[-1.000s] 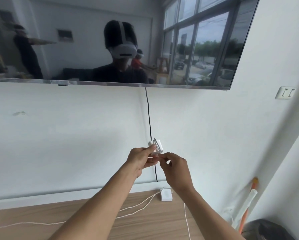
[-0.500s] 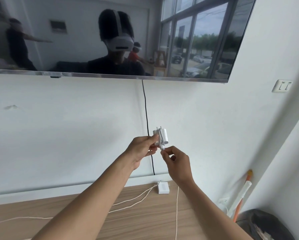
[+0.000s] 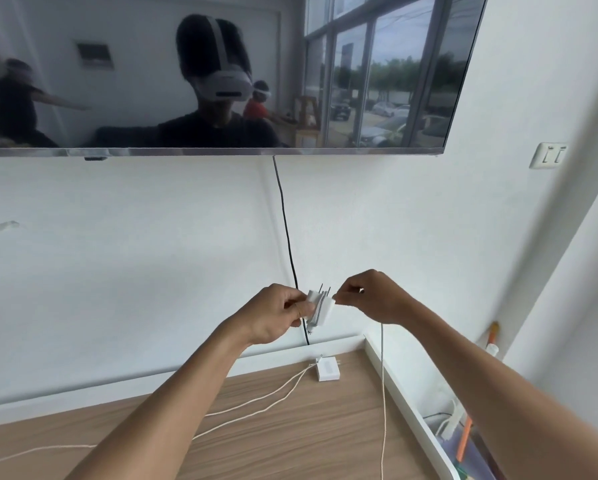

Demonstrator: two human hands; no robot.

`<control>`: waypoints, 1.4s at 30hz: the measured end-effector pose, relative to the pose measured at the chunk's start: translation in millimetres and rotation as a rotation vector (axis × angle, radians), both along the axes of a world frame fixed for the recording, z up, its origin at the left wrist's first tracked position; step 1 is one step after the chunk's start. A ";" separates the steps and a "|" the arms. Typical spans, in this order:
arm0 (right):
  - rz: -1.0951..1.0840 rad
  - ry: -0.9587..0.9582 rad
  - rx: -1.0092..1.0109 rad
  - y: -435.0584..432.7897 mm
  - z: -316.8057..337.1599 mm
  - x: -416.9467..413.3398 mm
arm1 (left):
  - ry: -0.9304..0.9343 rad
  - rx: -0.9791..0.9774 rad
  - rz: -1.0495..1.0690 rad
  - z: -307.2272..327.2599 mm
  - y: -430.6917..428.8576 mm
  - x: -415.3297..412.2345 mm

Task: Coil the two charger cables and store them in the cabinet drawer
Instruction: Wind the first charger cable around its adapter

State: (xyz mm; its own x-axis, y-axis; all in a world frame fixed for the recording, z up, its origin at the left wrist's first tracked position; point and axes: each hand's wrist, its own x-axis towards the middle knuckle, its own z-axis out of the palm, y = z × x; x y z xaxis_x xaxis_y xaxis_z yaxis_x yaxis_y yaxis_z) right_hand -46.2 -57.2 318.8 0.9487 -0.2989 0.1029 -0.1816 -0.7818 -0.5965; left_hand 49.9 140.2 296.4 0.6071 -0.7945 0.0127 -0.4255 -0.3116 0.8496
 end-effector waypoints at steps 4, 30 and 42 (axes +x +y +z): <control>-0.021 0.057 -0.034 -2.0 23.0 -0.8 | -0.124 0.110 -0.007 -3.7 -0.1 -4.9; 0.010 -0.394 -0.018 55.2 -20.1 0.6 | 0.926 -0.570 0.299 -4.8 -15.7 -23.9; 0.146 -0.318 0.312 37.4 -5.7 -12.1 | 0.688 -0.474 0.085 -1.5 -10.3 -18.3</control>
State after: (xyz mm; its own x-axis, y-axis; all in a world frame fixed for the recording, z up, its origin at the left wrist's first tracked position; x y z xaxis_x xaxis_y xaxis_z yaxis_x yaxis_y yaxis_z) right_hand -58.2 -19.8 313.1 0.9192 -0.2275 0.3214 0.1467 -0.5597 -0.8156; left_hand 31.7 129.9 294.9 0.6593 -0.7494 -0.0614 0.2440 0.1359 0.9602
